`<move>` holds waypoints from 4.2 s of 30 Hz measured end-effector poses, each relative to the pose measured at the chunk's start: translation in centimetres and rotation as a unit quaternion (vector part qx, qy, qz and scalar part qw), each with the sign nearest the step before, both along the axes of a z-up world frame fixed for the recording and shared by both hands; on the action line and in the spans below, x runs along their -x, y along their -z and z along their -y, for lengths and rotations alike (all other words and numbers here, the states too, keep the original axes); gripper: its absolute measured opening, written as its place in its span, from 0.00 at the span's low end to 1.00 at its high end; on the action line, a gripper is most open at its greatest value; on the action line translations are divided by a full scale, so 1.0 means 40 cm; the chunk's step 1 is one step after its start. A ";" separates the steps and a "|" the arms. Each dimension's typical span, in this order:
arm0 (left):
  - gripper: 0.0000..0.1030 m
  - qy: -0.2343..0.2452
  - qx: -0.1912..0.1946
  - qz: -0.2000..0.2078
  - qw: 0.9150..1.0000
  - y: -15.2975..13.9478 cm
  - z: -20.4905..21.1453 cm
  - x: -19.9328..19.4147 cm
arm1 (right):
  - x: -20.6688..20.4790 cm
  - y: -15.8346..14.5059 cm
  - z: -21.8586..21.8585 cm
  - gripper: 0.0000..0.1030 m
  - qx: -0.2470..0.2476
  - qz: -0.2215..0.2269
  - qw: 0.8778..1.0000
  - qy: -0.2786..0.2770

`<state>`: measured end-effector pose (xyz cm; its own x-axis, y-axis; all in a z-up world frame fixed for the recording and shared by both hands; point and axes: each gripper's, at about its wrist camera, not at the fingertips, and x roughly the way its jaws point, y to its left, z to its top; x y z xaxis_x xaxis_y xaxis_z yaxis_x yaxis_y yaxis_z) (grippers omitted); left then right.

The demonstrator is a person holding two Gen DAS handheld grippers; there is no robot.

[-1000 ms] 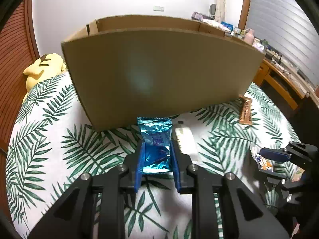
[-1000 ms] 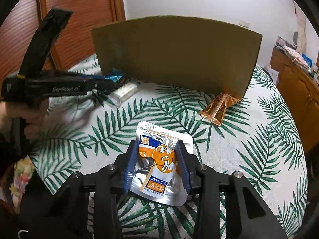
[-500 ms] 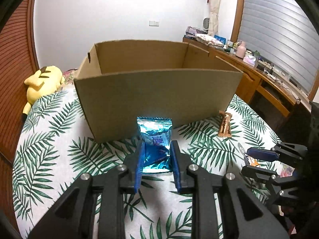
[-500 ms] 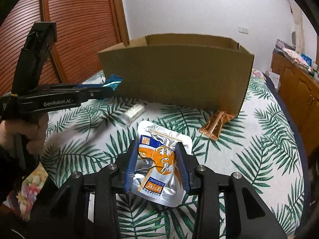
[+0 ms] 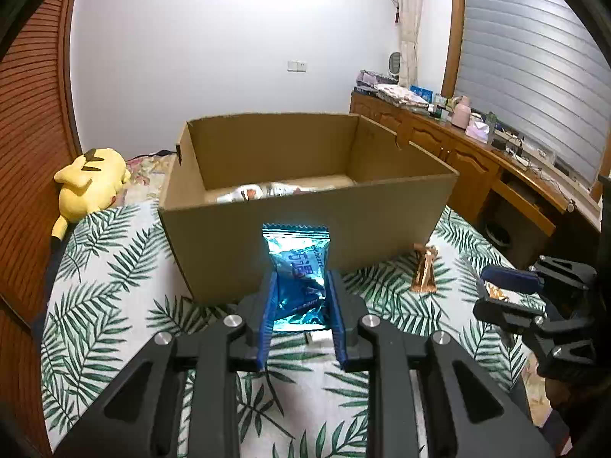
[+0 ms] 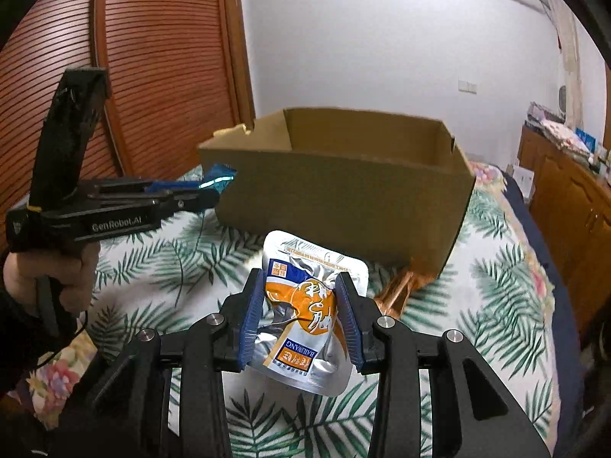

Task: Organize snacks
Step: 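Lift the blue foil pack with the left tool over the box while the right tool carries the silver-orange pouch, then open both tools to drop the packs into the box, then move both open tools back toward the remaining snacks, then grasp the clear-wrapped bar with the left tool while the right tool grasps the copper foil pack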

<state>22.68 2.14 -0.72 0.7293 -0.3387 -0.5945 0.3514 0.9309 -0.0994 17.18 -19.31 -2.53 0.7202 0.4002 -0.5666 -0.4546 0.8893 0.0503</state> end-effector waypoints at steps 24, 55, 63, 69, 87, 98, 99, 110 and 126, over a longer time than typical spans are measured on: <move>0.23 -0.012 0.009 0.038 0.999 -0.136 -0.012 -0.224 | -0.255 -0.195 -0.057 0.37 0.021 0.060 0.998 -0.026; 0.49 -0.013 -0.012 0.007 1.000 -0.060 0.018 -0.318 | -0.405 -0.116 -0.067 0.46 0.024 0.020 0.999 -0.005; 0.51 -0.010 -0.005 0.027 1.000 -0.086 0.004 -0.236 | -0.245 -0.127 0.027 0.46 0.005 0.033 0.999 0.031; 0.53 -0.001 0.002 0.040 0.999 -0.100 -0.006 -0.161 | -0.185 -0.070 0.085 0.47 0.005 0.006 0.998 0.067; 0.55 -0.001 0.005 0.009 1.000 -0.009 -0.013 -0.051 | -0.235 0.135 0.120 0.46 0.019 -0.113 0.986 0.124; 0.55 0.003 -0.014 -0.017 1.000 0.047 0.031 -0.036 | -0.267 0.166 0.119 0.42 0.013 -0.139 0.981 0.137; 0.55 0.003 -0.018 -0.020 1.000 0.052 0.037 -0.037 | -0.267 0.166 0.119 0.40 0.017 -0.139 0.981 0.138; 0.55 0.018 -0.057 -0.066 0.996 0.107 0.094 -0.069 | -0.229 0.172 0.127 0.22 0.012 -0.126 0.983 0.129; 0.33 0.000 -0.092 -0.133 0.987 0.197 0.144 -0.120 | -0.122 0.151 0.181 0.23 -0.038 -0.090 0.991 0.088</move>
